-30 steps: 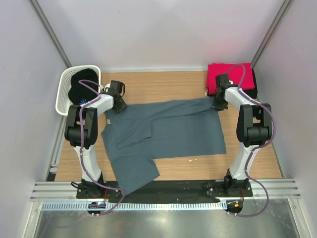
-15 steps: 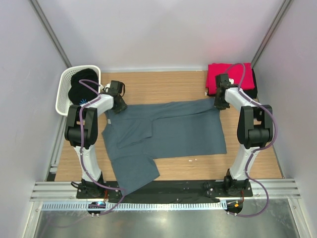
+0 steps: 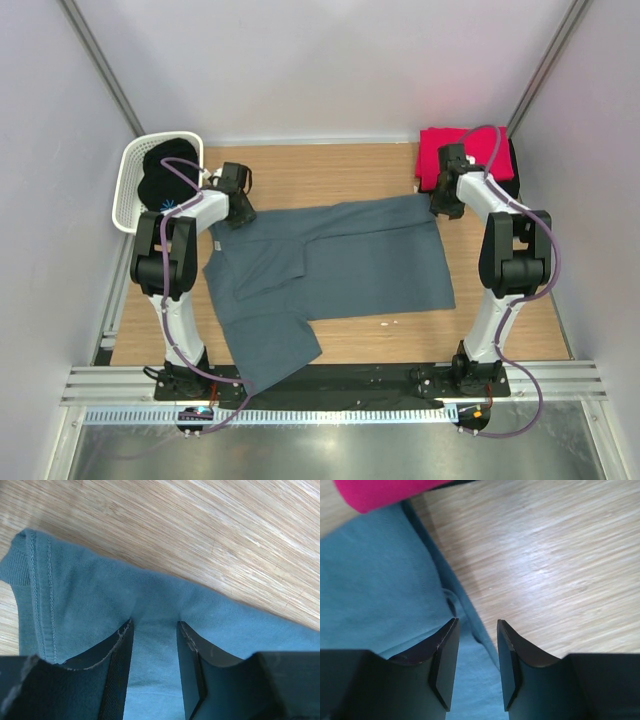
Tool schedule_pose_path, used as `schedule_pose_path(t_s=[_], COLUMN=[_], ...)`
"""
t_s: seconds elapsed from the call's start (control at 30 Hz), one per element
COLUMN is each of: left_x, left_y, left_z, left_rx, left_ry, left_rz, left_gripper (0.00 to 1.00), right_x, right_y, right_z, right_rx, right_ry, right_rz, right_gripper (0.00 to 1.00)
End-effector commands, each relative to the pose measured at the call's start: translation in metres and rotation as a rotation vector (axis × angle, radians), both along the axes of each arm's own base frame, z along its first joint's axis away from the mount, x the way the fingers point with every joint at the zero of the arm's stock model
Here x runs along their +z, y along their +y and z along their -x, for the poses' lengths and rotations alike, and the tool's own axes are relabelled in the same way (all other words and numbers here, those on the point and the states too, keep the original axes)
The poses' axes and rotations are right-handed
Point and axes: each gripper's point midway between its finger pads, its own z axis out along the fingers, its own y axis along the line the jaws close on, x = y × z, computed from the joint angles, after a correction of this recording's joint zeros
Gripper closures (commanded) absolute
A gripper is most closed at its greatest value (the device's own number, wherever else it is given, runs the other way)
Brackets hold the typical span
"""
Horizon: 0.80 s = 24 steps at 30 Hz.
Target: Fold and stack the t-shirts
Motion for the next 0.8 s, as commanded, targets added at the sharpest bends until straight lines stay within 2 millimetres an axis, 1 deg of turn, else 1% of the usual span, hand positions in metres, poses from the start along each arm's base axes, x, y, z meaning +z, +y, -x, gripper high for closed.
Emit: schedule_pose_path(t_s=[0.0, 0.03, 0.07, 0.17, 0.2, 0.23, 0.3, 0.37, 0.4, 0.47, 0.5, 0.53, 0.57, 0.6, 0.63, 0.67, 0.7, 0.77], left_x=[-0.016, -0.016, -0.016, -0.015, -0.014, -0.014, -0.015, -0.016, -0.017, -0.018, -0.017, -0.016, -0.017, -0.017, -0.016, -0.017, -0.016, -0.016], left_y=[0.011, 0.011, 0.011, 0.012, 0.012, 0.013, 0.013, 0.013, 0.013, 0.013, 0.013, 0.013, 0.013, 0.013, 0.013, 0.014, 0.015, 0.016], left_z=[0.012, 0.012, 0.013, 0.014, 0.014, 0.014, 0.015, 0.015, 0.015, 0.015, 0.015, 0.014, 0.014, 0.014, 0.014, 0.014, 0.014, 0.014], left_rx=[-0.01, -0.011, -0.011, -0.013, -0.015, -0.014, -0.013, -0.012, -0.012, -0.014, -0.015, -0.016, -0.018, -0.017, -0.016, -0.017, -0.016, -0.014], left_ry=[0.071, 0.071, 0.073, 0.073, 0.07, 0.072, 0.074, 0.077, 0.079, 0.082, 0.082, 0.079, 0.083, 0.083, 0.081, 0.084, 0.083, 0.084], left_rz=[-0.037, -0.036, -0.038, -0.044, -0.047, -0.048, -0.048, -0.046, -0.048, -0.048, -0.049, -0.05, -0.05, -0.052, -0.053, -0.057, -0.059, -0.07], left_gripper=[0.58, 0.58, 0.58, 0.57, 0.57, 0.57, 0.57, 0.57, 0.57, 0.57, 0.57, 0.57, 0.57, 0.57, 0.57, 0.57, 0.57, 0.57], right_x=[0.023, 0.021, 0.016, 0.011, 0.014, 0.009, 0.005, -0.008, -0.012, -0.027, -0.03, -0.037, -0.038, -0.039, -0.04, -0.038, -0.038, -0.031], right_y=[0.017, 0.018, 0.023, 0.03, 0.031, 0.033, 0.037, 0.036, 0.033, 0.03, 0.03, 0.027, 0.027, 0.025, 0.022, 0.02, 0.016, 0.007], right_z=[-0.02, -0.022, -0.024, -0.028, -0.033, -0.031, -0.033, -0.028, -0.026, -0.02, -0.02, -0.016, -0.015, -0.015, -0.013, -0.012, -0.01, -0.008], right_rx=[-0.054, -0.053, -0.071, -0.109, -0.11, -0.109, -0.098, -0.098, -0.105, -0.104, -0.102, -0.112, -0.114, -0.119, -0.128, -0.133, -0.141, -0.149], right_ry=[-0.103, -0.106, -0.104, -0.126, -0.154, -0.15, -0.16, -0.135, -0.128, -0.093, -0.096, -0.082, -0.079, -0.083, -0.082, -0.085, -0.082, -0.088], right_rz=[-0.122, -0.123, -0.159, -0.212, -0.222, -0.232, -0.25, -0.244, -0.229, -0.212, -0.209, -0.197, -0.191, -0.187, -0.169, -0.157, -0.14, -0.09], right_gripper=[0.58, 0.58, 0.58, 0.58, 0.58, 0.58, 0.6, 0.62, 0.65, 0.66, 0.67, 0.67, 0.68, 0.74, 0.77, 0.81, 0.9, 0.98])
